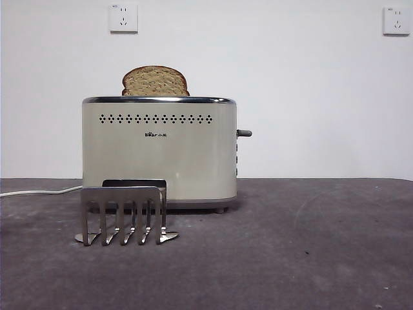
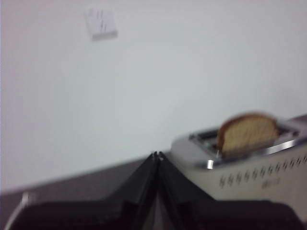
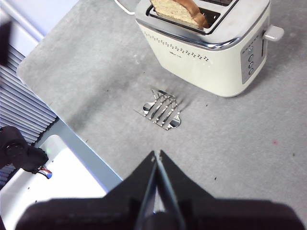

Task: Pick up a slice of bread from the rack,put the bread on the toaster,press the button

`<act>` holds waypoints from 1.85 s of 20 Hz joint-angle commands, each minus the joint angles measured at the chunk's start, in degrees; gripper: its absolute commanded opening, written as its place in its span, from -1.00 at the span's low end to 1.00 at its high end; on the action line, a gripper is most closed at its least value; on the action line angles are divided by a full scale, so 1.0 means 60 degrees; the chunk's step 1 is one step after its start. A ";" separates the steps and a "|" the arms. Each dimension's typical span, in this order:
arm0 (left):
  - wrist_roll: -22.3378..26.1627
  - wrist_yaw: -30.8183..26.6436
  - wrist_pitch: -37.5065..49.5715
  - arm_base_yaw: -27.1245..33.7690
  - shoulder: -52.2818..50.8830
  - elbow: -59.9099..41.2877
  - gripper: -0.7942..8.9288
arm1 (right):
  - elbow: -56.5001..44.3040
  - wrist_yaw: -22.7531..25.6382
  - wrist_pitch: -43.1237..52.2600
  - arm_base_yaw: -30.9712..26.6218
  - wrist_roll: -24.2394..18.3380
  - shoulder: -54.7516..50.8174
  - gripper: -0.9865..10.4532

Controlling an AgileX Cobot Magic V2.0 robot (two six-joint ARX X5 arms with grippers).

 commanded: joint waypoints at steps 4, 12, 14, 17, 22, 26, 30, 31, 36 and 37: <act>-0.0521 -0.0386 0.0171 0.0040 -0.1035 -0.1785 -0.84 | -0.0062 0.0018 0.0025 0.0015 -0.0051 -0.0007 -0.83; -0.0517 -0.0372 0.0025 0.0044 -0.1395 -0.3173 -0.84 | -0.0062 0.0015 0.0025 0.0015 -0.0051 -0.0007 -0.83; -0.0495 -0.0375 -0.0517 0.0036 -0.1424 -0.3187 -0.84 | -0.0062 0.0018 0.0025 0.0015 -0.0051 -0.0007 -0.83; -0.0495 -0.0368 -0.1304 0.0036 -0.1814 -0.3187 -0.84 | -0.0062 0.0018 0.0025 0.0015 -0.0051 -0.0007 -0.83; -0.0772 -0.0270 -0.2146 0.0036 -0.2149 -0.3187 -0.84 | -0.0062 0.0018 0.0025 0.0015 -0.0051 -0.0007 -0.83; -0.0965 -0.0368 -0.2113 0.0040 -0.2149 -0.3187 -0.84 | -0.0062 0.0018 0.0025 0.0015 -0.0051 -0.0007 -0.83; -0.0965 -0.0361 -0.2113 0.0036 -0.2149 -0.3187 -0.84 | -0.0062 0.0015 0.0025 0.0015 -0.0051 -0.0007 -0.83; -0.0965 -0.0361 -0.2113 0.0036 -0.2149 -0.3187 -0.84 | -0.0062 0.0018 0.0025 0.0015 -0.0051 -0.0007 -0.83; -0.0965 -0.0364 -0.2113 0.0036 -0.2149 -0.3187 -0.84 | -0.0062 0.0015 0.0025 0.0015 -0.0051 -0.0007 -0.83; -0.0965 -0.0361 -0.2113 0.0036 -0.2149 -0.3187 -0.84 | -0.0062 0.0015 0.0025 0.0015 -0.0051 -0.0007 -0.83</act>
